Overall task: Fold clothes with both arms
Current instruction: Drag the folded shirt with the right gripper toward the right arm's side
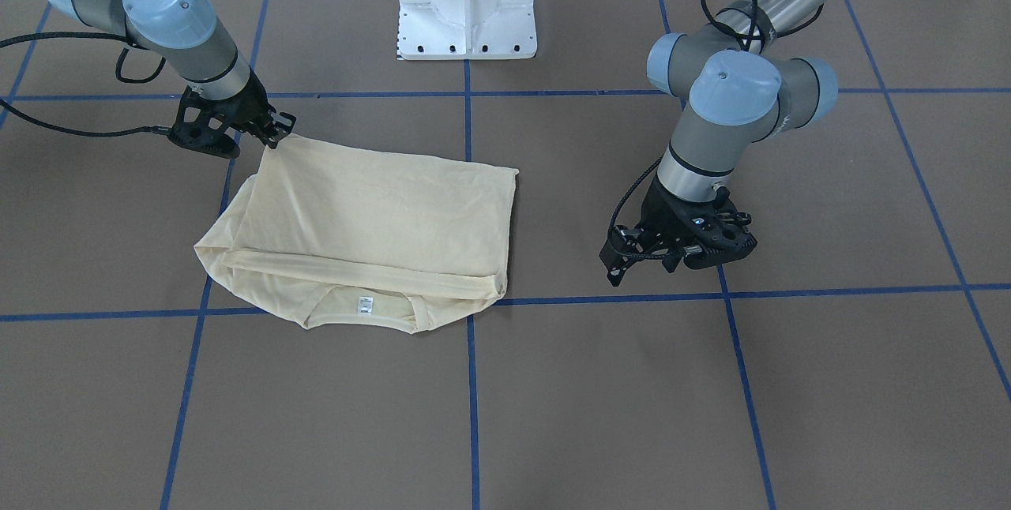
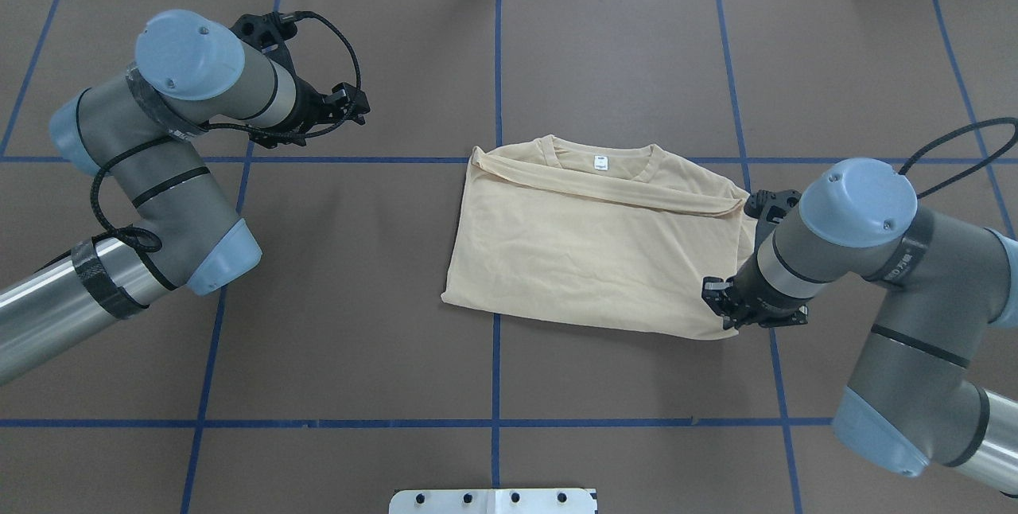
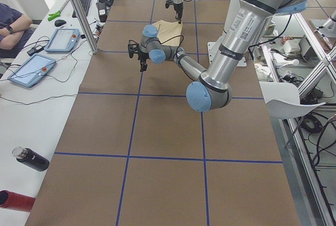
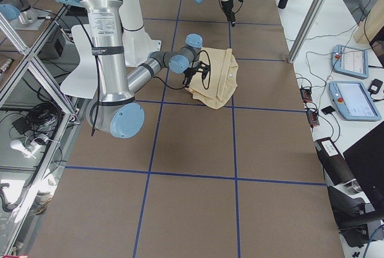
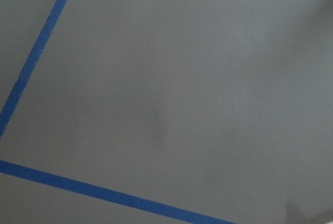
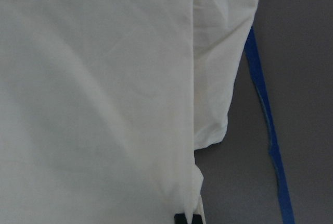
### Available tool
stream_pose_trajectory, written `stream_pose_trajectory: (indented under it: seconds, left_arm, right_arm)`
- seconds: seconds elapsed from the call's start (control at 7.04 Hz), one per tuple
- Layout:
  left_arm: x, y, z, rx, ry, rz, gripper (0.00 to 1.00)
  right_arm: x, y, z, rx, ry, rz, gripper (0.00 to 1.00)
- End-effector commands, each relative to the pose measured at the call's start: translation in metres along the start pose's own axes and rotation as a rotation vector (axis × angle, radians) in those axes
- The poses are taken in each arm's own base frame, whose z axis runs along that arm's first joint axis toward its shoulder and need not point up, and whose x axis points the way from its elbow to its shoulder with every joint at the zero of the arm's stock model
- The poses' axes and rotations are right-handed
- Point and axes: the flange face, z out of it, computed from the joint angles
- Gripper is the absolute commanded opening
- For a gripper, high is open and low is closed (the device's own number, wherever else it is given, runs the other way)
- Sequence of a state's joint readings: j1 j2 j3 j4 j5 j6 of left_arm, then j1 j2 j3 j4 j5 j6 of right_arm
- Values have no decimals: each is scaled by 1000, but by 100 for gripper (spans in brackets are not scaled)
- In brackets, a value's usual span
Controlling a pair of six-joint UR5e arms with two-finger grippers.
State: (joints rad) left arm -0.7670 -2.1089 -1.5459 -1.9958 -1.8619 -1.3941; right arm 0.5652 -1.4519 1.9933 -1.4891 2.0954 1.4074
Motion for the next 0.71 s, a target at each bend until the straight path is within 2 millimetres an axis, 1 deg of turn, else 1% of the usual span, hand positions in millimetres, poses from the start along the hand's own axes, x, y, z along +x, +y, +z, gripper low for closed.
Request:
stream_pose_trajectory:
  seconds: [0.0, 0.14, 0.28, 0.43, 0.57]
  left_arm:
    - [0, 0, 0, 2, 2, -1, 99]
    - [-1, 0, 0, 1, 0, -2, 99]
    - [-2, 0, 0, 1, -1, -2, 99]
    - [-4, 0, 1, 1, -4, -3, 99]
    - [-5, 0, 1, 1, -4, -4, 99]
  right_arm:
    - [13, 50, 11, -105, 27, 25, 0]
    - [11, 79, 17, -141, 41, 57, 0]
    - [7, 114, 30, -186, 74, 111, 0]
    - [3, 137, 33, -212, 86, 141, 0]
    - [5, 140, 33, -216, 90, 149, 0]
